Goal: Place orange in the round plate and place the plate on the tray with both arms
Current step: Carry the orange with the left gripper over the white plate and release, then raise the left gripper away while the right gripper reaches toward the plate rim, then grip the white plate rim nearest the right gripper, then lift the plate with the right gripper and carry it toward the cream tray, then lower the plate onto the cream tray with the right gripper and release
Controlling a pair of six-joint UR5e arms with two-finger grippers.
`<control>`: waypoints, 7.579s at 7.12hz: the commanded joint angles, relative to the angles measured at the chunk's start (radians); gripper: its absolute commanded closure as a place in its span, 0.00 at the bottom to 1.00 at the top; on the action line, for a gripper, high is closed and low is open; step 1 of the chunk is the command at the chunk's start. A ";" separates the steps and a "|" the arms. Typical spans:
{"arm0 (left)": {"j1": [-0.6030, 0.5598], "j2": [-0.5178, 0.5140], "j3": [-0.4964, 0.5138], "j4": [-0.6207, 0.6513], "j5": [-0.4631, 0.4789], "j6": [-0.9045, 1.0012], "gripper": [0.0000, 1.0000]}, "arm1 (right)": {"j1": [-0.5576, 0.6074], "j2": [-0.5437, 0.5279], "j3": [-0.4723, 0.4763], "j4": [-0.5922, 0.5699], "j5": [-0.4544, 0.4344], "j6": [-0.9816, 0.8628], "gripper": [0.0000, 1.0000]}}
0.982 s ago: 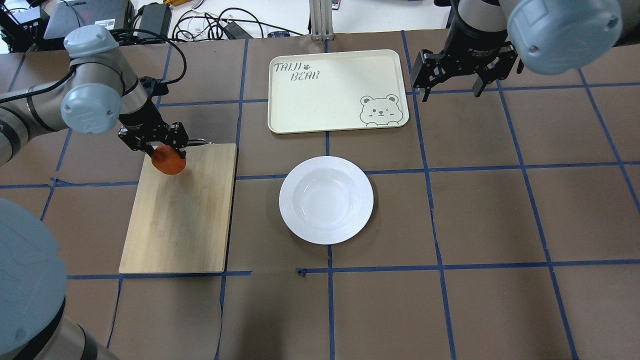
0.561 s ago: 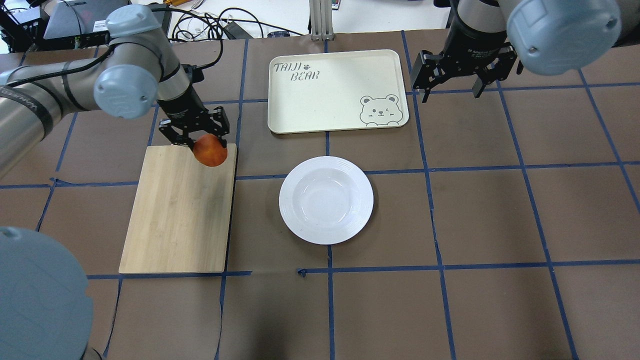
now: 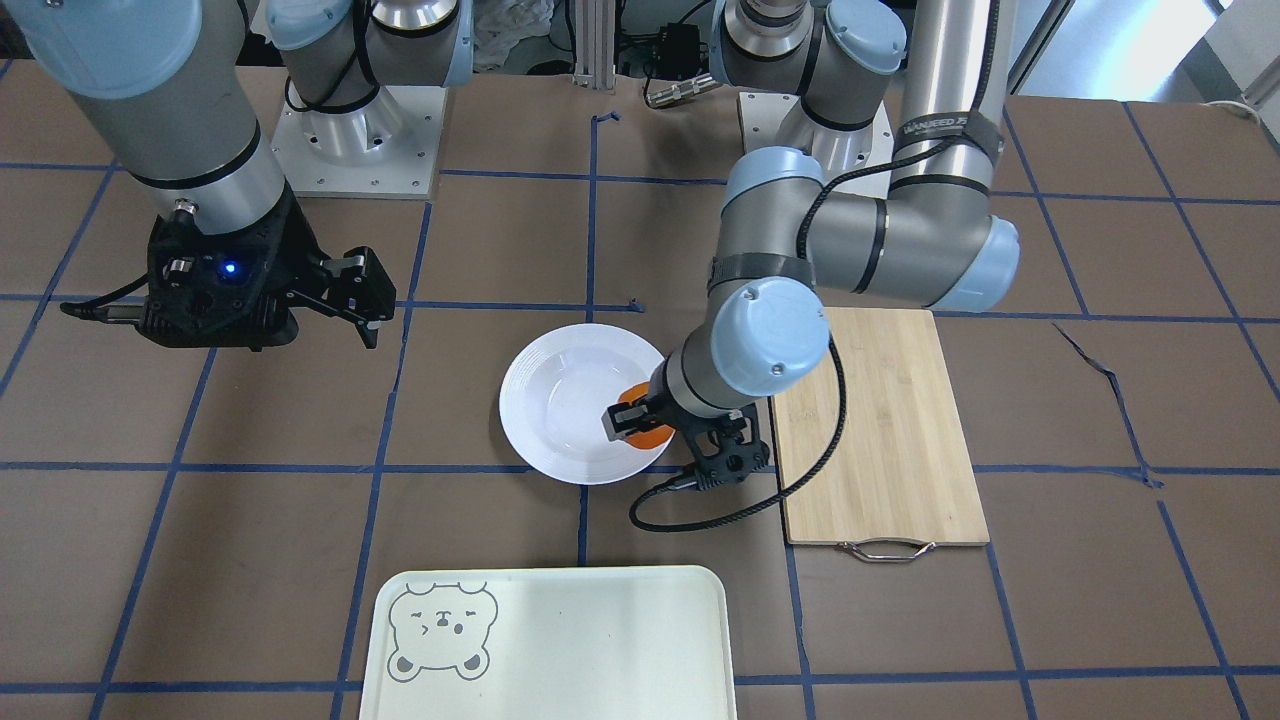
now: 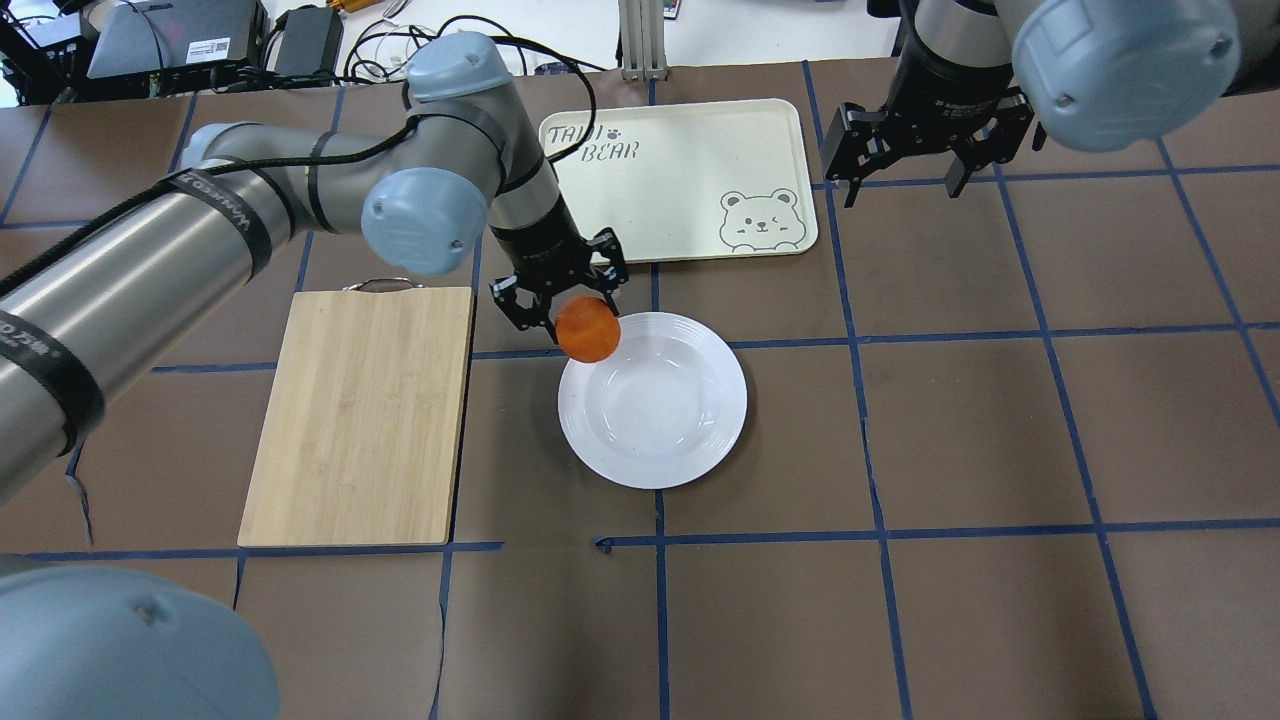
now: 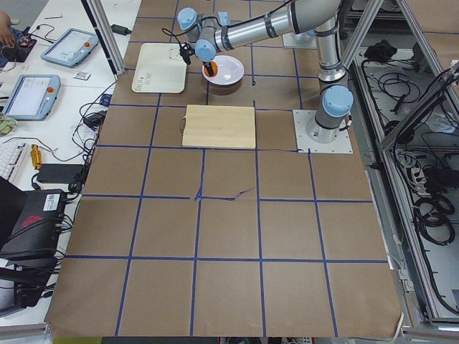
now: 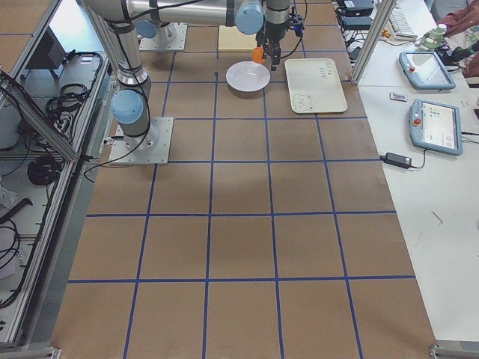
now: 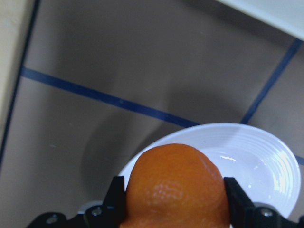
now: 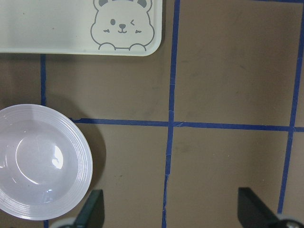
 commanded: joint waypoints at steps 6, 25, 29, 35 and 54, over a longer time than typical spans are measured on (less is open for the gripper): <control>0.050 0.043 0.011 -0.009 -0.003 0.024 0.00 | -0.002 0.032 0.021 -0.006 0.008 0.002 0.00; 0.166 0.436 0.048 -0.190 0.327 0.472 0.00 | 0.067 0.202 0.654 -0.953 0.456 0.387 0.74; 0.167 0.447 0.044 -0.187 0.330 0.476 0.00 | 0.058 0.186 0.637 -0.933 0.456 0.397 0.91; 0.167 0.450 0.044 -0.187 0.330 0.476 0.00 | 0.022 0.170 0.494 -0.922 0.465 0.411 0.93; 0.172 0.456 0.044 -0.193 0.330 0.476 0.00 | -0.090 0.632 -0.069 -1.074 0.794 0.335 0.13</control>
